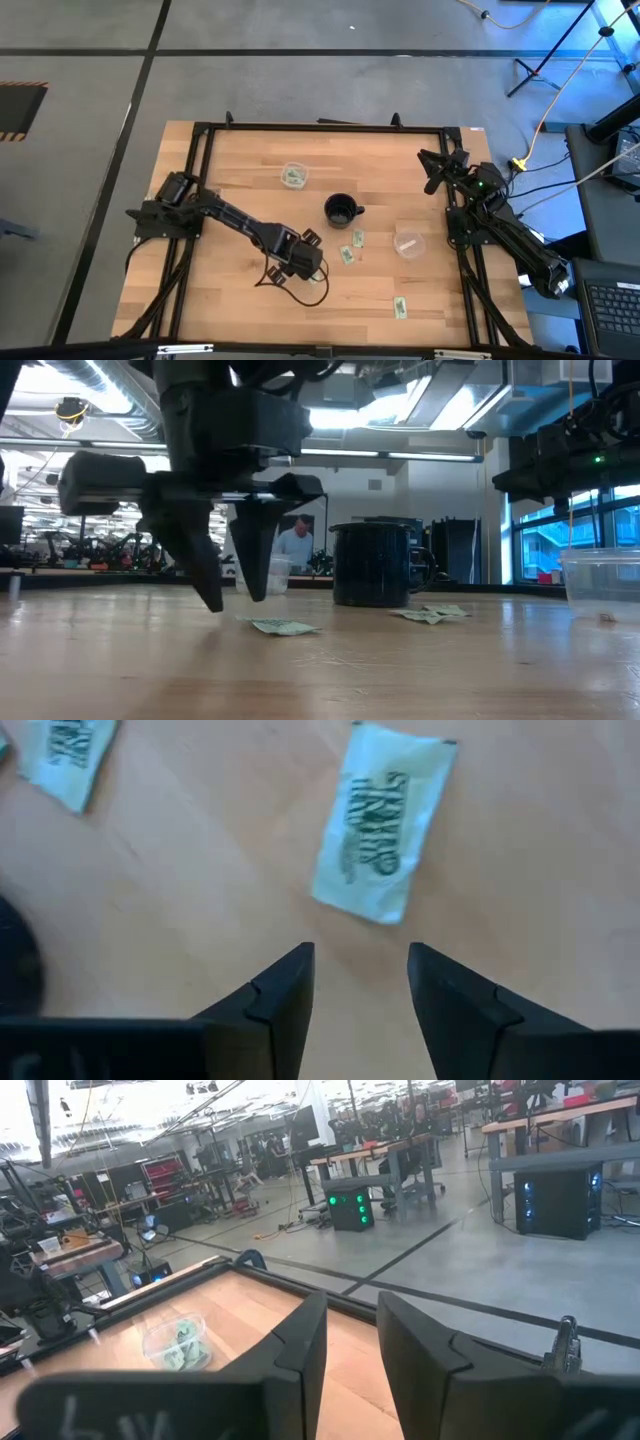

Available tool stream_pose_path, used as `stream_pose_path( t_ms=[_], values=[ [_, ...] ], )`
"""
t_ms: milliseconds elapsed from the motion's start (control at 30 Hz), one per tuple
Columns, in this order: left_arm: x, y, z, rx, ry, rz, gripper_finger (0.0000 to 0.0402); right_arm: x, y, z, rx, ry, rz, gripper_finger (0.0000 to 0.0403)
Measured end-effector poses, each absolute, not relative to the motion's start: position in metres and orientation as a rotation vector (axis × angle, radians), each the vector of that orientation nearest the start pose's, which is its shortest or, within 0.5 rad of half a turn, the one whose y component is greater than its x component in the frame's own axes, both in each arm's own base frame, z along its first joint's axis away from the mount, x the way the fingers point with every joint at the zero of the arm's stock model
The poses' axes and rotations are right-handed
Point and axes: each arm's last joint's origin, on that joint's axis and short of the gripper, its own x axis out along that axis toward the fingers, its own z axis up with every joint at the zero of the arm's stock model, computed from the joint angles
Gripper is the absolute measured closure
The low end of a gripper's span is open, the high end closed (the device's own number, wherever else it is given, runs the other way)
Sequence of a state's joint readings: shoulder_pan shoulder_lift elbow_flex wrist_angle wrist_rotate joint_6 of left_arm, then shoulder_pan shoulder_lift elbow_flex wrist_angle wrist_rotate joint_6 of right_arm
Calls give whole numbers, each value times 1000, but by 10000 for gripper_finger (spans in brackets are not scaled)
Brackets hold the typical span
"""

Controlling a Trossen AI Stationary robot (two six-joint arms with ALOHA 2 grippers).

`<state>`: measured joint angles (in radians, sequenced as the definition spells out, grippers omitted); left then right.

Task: Pick and place items into bin
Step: Put the green stevia packet into the top transparent bin

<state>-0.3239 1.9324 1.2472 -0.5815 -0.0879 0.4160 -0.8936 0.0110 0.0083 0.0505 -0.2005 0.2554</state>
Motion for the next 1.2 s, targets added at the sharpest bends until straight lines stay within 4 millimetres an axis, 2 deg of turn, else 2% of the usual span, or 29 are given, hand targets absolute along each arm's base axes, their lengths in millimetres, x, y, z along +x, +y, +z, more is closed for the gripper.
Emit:
stream_pose_path(
  t_ms=[367, 633, 833, 1200],
  values=[
    [350, -126, 150, 656, 1154, -494, 245, 65, -72, 170, 220, -129, -683, 308],
    [343, -133, 137, 677, 1099, -494, 245, 65, -72, 170, 220, -130, -683, 308],
    [337, -135, 128, 788, 1056, -501, 246, 65, -72, 170, 232, -134, -683, 308],
    [334, -133, 119, 894, 988, -511, 290, 65, -72, 170, 246, -139, -681, 308]
  ],
)
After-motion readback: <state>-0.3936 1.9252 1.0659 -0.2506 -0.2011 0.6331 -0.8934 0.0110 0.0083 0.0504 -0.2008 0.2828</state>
